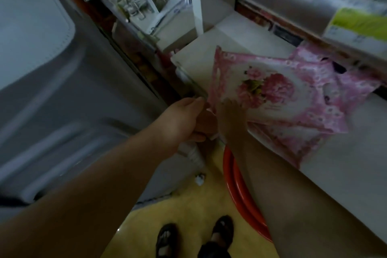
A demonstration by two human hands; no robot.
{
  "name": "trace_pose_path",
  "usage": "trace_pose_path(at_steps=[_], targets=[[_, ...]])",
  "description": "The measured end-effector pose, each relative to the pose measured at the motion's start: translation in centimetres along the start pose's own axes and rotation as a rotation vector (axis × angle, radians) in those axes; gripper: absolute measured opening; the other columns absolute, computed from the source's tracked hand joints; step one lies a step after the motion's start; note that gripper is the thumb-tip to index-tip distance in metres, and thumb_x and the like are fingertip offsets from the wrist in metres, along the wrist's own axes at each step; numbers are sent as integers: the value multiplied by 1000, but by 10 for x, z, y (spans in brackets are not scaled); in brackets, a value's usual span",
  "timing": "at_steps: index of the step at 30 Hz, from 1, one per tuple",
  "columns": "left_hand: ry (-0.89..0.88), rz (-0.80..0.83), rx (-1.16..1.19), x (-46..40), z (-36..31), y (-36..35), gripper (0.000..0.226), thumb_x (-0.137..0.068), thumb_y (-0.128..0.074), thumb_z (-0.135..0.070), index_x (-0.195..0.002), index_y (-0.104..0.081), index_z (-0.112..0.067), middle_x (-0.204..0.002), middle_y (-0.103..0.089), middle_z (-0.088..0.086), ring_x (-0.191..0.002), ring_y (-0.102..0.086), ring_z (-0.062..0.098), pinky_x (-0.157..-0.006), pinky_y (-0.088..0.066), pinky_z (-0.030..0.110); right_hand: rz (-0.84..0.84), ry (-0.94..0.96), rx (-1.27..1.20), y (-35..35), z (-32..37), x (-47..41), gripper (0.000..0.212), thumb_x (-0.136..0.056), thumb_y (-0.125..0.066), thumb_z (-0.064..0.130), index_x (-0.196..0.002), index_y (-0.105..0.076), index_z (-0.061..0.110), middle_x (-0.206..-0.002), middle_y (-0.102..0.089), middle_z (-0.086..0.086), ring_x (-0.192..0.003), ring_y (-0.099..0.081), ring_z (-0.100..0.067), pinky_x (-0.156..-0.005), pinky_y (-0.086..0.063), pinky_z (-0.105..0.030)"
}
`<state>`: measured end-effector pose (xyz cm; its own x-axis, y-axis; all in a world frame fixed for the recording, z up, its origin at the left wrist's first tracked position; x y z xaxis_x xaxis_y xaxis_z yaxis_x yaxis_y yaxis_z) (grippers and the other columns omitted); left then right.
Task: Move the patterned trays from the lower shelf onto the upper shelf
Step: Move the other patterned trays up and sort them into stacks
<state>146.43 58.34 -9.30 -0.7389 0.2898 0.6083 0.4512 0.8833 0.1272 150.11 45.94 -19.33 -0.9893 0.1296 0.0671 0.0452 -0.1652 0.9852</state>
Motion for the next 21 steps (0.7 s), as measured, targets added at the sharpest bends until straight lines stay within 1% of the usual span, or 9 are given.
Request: trace_pose_path(at_steps=[2, 4, 7, 10, 12, 14, 16, 18, 21], targets=[[-21, 8, -9, 6, -6, 3, 38, -102, -40, -37, -127, -55, -15, -111, -70, 12, -95, -70, 27, -76, -58, 37, -75, -29, 23, 13, -4, 7, 26, -98, -41, 25, -117, -55, 15, -119, -54, -10, -115, -49, -30, -101, -33, -46], [-43, 26, -7, 14, -12, 5, 35, -102, -39, -37, -120, -60, -15, -106, -72, 13, -90, -72, 25, -71, -59, 35, -131, -27, 25, 33, -2, 18, 23, -92, -52, 26, -113, -58, 16, -114, -57, -9, -110, -52, -32, -93, -39, -45], [-63, 45, 14, 30, -22, 7, 36, -102, -38, -37, -117, -60, -13, -99, -74, 15, -84, -73, 26, -61, -57, 32, -208, -64, 29, 81, -4, 33, 30, -82, -66, 26, -110, -61, 17, -110, -61, -10, -108, -54, -33, -92, -40, -47], [-95, 73, 32, 47, -33, 12, 37, -103, -37, -36, -117, -59, -10, -98, -73, 16, -83, -72, 29, -59, -55, 32, -352, -30, -16, 136, -1, 51, 25, -84, -59, 22, -106, -65, 13, -99, -64, -12, -99, -59, -34, -81, -43, -46], [-125, 89, 59, 61, -42, 16, 36, -103, -38, -34, -113, -61, -9, -92, -74, 15, -78, -73, 29, -55, -56, 32, -361, 41, -14, 161, 6, 61, 33, -81, -52, 24, -110, -64, 12, -96, -62, -12, -96, -57, -34, -76, -45, -44], [-143, 94, 77, 74, -46, 22, 35, -102, -39, -32, -110, -62, -7, -88, -74, 15, -73, -72, 28, -53, -57, 32, -348, 88, -38, 181, 13, 72, 25, -84, -57, 19, -107, -64, 13, -97, -60, -11, -97, -54, -34, -77, -46, -44], [-147, 107, 83, 86, -48, 26, 35, -102, -38, -31, -111, -62, -7, -88, -74, 15, -72, -72, 29, -56, -57, 33, -380, 66, -77, 202, 16, 84, 10, -85, -64, 10, -95, -65, 12, -92, -60, -11, -93, -55, -34, -75, -45, -41], [-142, 124, 83, 99, -48, 27, 34, -102, -37, -31, -109, -61, -8, -85, -75, 13, -73, -72, 29, -59, -56, 35, -420, 54, -118, 224, 22, 101, 10, -80, -71, 7, -86, -64, 11, -86, -59, -10, -87, -55, -33, -71, -44, -41], [-187, 144, 48, 123, -52, 30, 29, -102, -39, -30, -104, -61, -12, -83, -74, 10, -70, -71, 26, -57, -56, 33, -490, 66, -115, 261, 44, 136, 12, -80, -74, 9, -86, -63, 9, -85, -58, -9, -83, -54, -30, -67, -44, -39]])
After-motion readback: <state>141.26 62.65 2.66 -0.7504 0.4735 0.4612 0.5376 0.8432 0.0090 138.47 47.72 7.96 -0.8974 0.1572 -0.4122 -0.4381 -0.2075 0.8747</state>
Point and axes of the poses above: each hand's wrist, its own x-axis away from the middle knuckle, its own y-axis out of the back of the hand, z = x × y, the point moved 10 cm from there along -x, towards the middle knuckle
